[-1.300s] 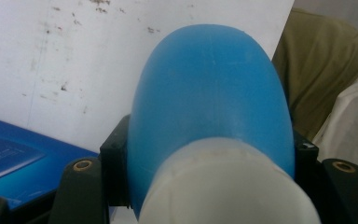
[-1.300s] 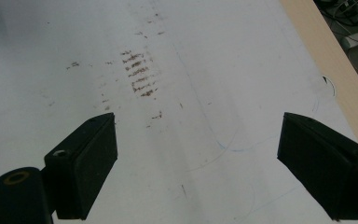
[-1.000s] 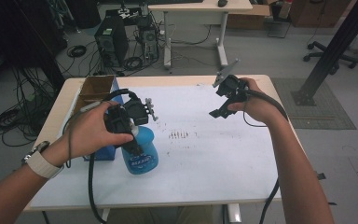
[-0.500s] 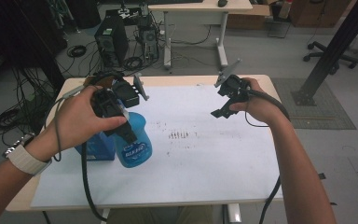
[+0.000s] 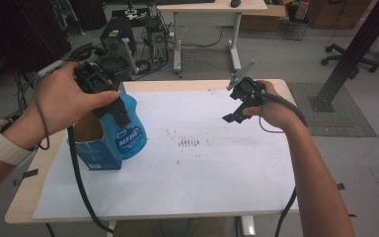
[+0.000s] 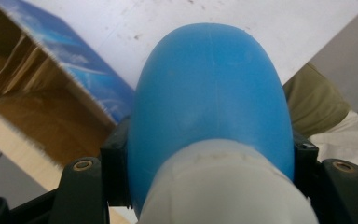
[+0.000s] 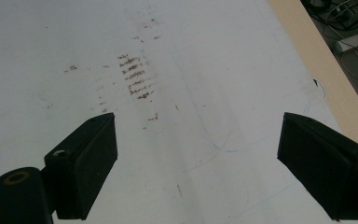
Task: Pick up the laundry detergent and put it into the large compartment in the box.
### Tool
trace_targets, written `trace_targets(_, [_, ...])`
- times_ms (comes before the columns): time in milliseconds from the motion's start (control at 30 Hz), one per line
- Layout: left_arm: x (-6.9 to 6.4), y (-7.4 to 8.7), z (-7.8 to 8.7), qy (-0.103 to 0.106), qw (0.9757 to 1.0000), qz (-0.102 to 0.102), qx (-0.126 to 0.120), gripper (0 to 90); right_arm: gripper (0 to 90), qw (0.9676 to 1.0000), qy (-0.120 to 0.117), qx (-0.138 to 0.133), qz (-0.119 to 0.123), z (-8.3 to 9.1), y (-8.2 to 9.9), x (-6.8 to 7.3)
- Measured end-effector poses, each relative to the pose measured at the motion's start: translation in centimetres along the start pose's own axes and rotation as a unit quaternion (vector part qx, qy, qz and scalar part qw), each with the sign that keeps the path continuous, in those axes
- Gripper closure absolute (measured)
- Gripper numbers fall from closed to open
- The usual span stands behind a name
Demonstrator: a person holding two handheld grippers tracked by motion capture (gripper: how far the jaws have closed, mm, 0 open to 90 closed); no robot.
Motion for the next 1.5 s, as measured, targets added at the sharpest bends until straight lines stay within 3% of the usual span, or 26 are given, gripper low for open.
trace_targets(200, [1.9,-0.3,1.8,-0.025,0.9991,0.034,0.009,37.6,12.1,1.0,0.0,-0.003,0.002,0.0,-0.3,0.0])
trace_targets(433, [3.4,-0.2,3.0,-0.035,0.9972,0.066,0.007,37.6,12.0,1.0,-0.002,-0.003,0.002,-0.1,-0.3,0.0])
trace_targets(567, [4.7,-0.1,3.8,-0.043,0.9943,0.097,0.006,37.6,12.1,1.0,-0.001,-0.003,0.003,-0.1,-0.4,-0.1])
trace_targets(600, [4.7,-0.1,3.8,-0.043,0.9943,0.097,0.006,37.6,12.1,1.0,-0.001,-0.003,0.003,-0.1,-0.4,-0.1])
trace_targets(667, [5.5,-0.1,4.2,-0.049,0.9921,0.116,0.003,37.7,12.1,1.0,-0.001,-0.003,0.003,-0.1,-0.4,0.0])
trace_targets(867, [6.6,0.0,4.9,-0.062,0.9891,0.133,0.004,37.6,12.1,1.0,0.001,-0.003,0.002,0.1,-0.4,-0.1])
trace_targets(933, [7.1,0.0,5.1,-0.067,0.987,0.146,0.001,37.6,12.0,1.0,0.0,-0.003,0.002,0.1,-0.4,-0.1])
trace_targets(967, [7.7,0.1,5.3,-0.071,0.9845,0.16,0.0,37.6,12.0,1.0,0.0,-0.004,0.003,0.0,-0.4,-0.1])
trace_targets(1033, [8.2,0.2,5.4,-0.075,0.982,0.173,0.0,37.7,12.0,1.0,0.0,-0.004,0.003,0.0,-0.4,-0.1])
trace_targets(1133, [8.6,0.3,5.4,-0.078,0.9803,0.181,0.001,37.6,12.0,1.0,-0.001,-0.003,0.003,0.0,-0.4,-0.1])
trace_targets(1500, [10.7,0.7,5.4,-0.091,0.9694,0.228,0.002,37.6,12.0,1.0,0.0,-0.001,0.003,-0.2,-0.4,-0.2])
Point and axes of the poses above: each handheld gripper's, and its own axes: z roughly backward along the jaws, y roughly out of its underside, x roughly to its left, the point moved 5 cm from there along -z, roughly forward along the jaws, and after that the axes turned 13 degrees about -x, right-handed, at the moved point
